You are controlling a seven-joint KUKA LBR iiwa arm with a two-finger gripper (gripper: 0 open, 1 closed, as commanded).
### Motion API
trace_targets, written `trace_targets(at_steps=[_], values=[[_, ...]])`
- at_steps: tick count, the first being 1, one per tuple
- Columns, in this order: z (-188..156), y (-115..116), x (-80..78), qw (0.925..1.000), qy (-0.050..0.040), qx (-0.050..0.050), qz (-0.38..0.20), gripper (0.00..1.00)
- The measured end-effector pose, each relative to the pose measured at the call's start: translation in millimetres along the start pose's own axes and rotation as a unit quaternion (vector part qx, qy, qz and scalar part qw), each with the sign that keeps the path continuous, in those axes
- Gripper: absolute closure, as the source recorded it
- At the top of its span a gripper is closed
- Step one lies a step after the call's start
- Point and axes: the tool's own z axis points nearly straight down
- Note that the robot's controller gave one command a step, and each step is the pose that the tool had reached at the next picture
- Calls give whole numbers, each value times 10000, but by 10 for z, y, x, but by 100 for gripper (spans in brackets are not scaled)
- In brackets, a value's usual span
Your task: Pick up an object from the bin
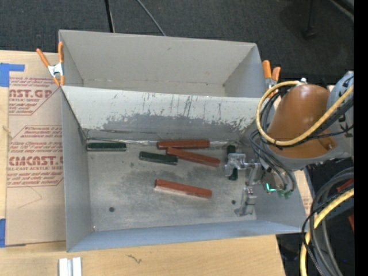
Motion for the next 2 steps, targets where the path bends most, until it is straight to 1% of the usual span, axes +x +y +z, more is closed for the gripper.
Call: trace_targets(at_steps=[1,2], values=[[983,783,-365,9991,-16,-12,-418,0],[633,1107,-213,10000,-43,-8,-29,0]])
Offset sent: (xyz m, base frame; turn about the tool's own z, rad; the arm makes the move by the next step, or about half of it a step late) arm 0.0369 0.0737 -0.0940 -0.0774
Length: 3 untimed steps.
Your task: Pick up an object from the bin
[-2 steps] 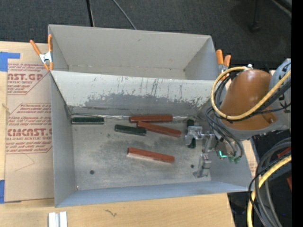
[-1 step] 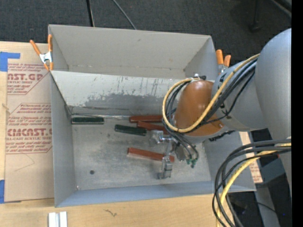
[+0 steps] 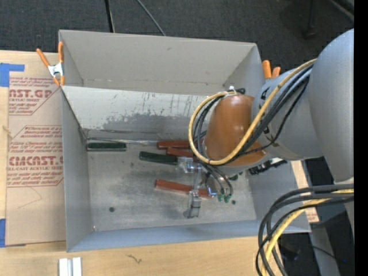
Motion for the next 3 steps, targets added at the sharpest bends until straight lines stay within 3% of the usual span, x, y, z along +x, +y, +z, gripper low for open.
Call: trace_targets(at_steps=[1,2,3], values=[[-36,-9,71,9959,9,9,905,0],[322,-22,91,9711,17,14,2388,0],[328,-18,94,9712,6,14,2384,0]])
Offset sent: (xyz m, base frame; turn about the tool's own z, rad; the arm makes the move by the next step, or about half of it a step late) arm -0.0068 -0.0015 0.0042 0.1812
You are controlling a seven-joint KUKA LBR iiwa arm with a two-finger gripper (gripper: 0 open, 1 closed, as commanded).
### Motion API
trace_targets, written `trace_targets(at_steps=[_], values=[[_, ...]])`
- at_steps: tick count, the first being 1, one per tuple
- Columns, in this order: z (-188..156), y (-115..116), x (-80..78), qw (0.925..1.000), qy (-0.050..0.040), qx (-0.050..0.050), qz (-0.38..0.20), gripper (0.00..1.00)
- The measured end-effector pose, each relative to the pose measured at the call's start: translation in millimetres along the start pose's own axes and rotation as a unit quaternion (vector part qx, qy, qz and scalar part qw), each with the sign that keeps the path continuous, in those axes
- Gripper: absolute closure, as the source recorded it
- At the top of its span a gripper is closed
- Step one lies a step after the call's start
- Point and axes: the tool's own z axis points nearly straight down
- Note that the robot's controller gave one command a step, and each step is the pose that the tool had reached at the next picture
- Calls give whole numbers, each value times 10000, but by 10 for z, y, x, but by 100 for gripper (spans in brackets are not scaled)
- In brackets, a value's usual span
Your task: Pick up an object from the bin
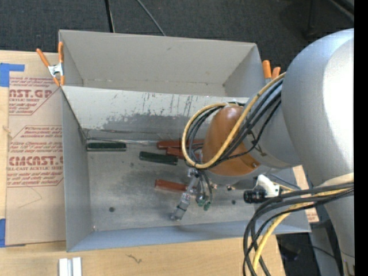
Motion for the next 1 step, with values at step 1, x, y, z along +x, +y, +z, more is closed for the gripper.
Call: trace_targets(at_steps=[1], values=[[-9,2,-2,10000,-5,-1,-2,100]])
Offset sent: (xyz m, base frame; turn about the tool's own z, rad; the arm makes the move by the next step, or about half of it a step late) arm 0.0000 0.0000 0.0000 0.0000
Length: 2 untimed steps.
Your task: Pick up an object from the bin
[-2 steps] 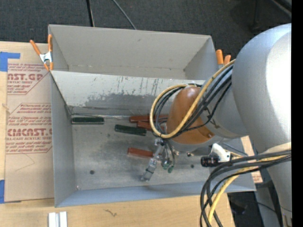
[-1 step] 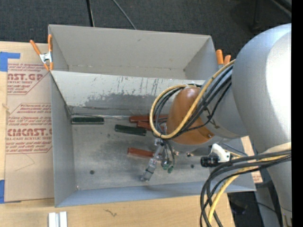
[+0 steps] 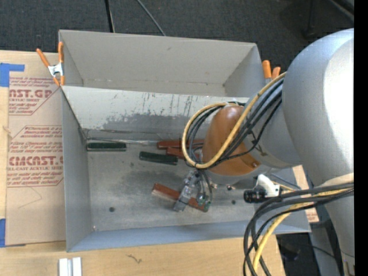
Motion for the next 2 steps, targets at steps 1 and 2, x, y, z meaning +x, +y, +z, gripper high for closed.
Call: trace_targets(at_steps=[1,2], values=[[-135,-2,2,10000,2,-2,-1,100],[-1042,8,-10,10000,-30,-21,-4,100]])
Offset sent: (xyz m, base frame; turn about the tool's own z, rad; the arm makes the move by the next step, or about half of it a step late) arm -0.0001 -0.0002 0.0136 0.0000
